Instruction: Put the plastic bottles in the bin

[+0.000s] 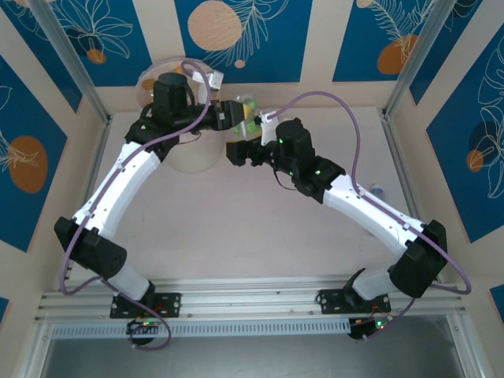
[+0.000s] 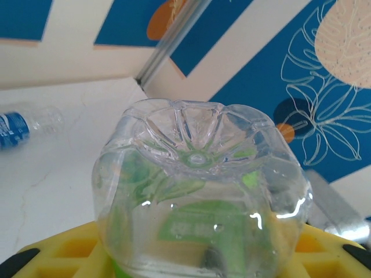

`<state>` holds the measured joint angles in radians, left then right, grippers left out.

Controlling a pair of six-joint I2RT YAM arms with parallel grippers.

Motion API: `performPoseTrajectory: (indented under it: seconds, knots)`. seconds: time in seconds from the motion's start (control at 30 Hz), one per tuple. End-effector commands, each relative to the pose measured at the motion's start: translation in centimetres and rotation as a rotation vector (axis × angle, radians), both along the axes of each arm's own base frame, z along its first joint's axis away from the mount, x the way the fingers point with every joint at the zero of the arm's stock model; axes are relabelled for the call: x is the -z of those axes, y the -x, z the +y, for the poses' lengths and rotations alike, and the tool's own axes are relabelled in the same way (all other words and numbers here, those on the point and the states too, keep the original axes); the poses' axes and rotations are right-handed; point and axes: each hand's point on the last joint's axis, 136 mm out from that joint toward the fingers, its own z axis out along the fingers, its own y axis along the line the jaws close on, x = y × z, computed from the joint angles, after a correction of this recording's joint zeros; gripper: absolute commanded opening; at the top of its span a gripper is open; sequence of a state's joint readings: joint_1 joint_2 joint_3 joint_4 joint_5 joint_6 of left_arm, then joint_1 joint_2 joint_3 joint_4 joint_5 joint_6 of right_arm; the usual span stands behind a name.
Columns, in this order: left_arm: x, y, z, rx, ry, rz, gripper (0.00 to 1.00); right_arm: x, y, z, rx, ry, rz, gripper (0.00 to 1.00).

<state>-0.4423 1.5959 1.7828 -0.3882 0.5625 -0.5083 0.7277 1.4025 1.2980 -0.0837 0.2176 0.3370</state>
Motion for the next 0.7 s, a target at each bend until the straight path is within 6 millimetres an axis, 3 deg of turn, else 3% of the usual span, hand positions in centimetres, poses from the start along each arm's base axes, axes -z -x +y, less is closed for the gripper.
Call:
performPoseTrajectory:
  seconds: [0.0, 0.17, 0.4, 0.53, 0.67]
  knots:
    - [-2.5, -1.8, 2.2, -0.099, -0.025, -0.087, 0.45, -2.0, 1.0, -1.3, 0.027, -0.024, -0.034, 0.99]
    - [-4.2, -4.7, 6.2, -0.247, -0.060, -0.130, 0.45, -3.1, 2.2, -2.7, 0.044, -0.055, -0.047, 0.99]
    - [-5.9, -8.7, 15.0, -0.509, -0.115, -0.171, 0.44, -3.3, 3.4, -4.7, 0.088, -0.060, -0.041, 0.99]
    - [-5.5, -10.0, 19.8, -0.639, -0.195, -0.168, 0.44, -2.6, 3.7, -5.4, 0.114, -0.046, -0.019, 0.99]
    - [-4.3, -10.9, 22.8, -0.701, -0.241, -0.140, 0.45, -2.0, 3.8, -5.9, 0.134, -0.038, -0.002, 0.99]
